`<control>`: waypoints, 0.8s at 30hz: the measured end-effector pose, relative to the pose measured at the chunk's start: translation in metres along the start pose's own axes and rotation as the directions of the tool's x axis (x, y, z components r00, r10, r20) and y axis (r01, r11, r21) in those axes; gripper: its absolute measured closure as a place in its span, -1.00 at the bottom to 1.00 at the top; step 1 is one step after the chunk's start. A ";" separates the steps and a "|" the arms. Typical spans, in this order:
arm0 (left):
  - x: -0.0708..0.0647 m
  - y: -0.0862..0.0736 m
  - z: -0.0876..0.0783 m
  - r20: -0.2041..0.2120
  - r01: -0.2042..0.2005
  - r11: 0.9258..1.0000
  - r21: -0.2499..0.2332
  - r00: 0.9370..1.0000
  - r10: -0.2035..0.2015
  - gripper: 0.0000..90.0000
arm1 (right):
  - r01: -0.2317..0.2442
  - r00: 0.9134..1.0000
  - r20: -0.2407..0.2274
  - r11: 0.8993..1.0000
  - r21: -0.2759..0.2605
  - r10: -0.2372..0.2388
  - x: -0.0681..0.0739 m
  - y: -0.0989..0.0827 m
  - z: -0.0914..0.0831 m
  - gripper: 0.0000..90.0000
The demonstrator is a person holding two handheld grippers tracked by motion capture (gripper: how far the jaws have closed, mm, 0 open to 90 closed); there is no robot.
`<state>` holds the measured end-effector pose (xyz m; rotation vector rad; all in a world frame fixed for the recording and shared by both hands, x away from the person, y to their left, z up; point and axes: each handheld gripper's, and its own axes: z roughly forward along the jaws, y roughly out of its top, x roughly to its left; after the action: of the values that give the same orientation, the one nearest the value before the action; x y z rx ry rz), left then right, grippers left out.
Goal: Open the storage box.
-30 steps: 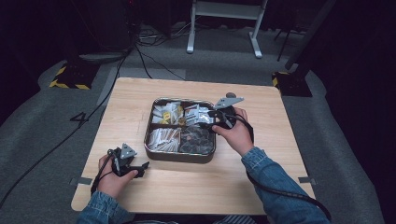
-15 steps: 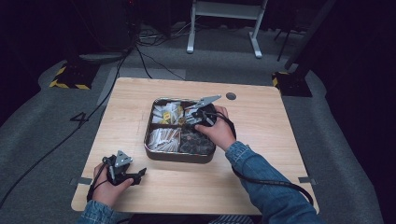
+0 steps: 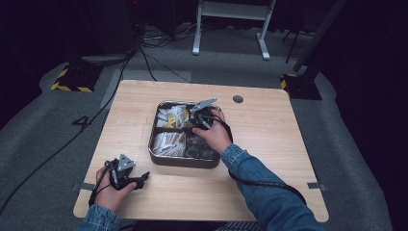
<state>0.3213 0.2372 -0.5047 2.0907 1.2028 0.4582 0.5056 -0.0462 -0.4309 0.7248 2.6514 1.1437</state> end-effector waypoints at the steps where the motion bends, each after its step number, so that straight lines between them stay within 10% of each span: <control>1: 0.000 0.000 0.000 0.001 0.002 1.000 0.000 1.000 -0.002 -0.49 | 0.003 1.000 0.004 1.000 0.004 -0.003 0.001 0.000 0.002 0.18; 24: 0.001 0.001 0.001 0.002 -0.001 1.000 0.003 1.000 0.001 -0.51 | 0.038 0.999 0.018 0.998 -0.049 -0.037 -0.002 -0.008 0.008 0.31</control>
<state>0.3232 0.2368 -0.5049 2.0942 1.2022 0.4549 0.5071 -0.0468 -0.4425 0.6706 2.6016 1.1831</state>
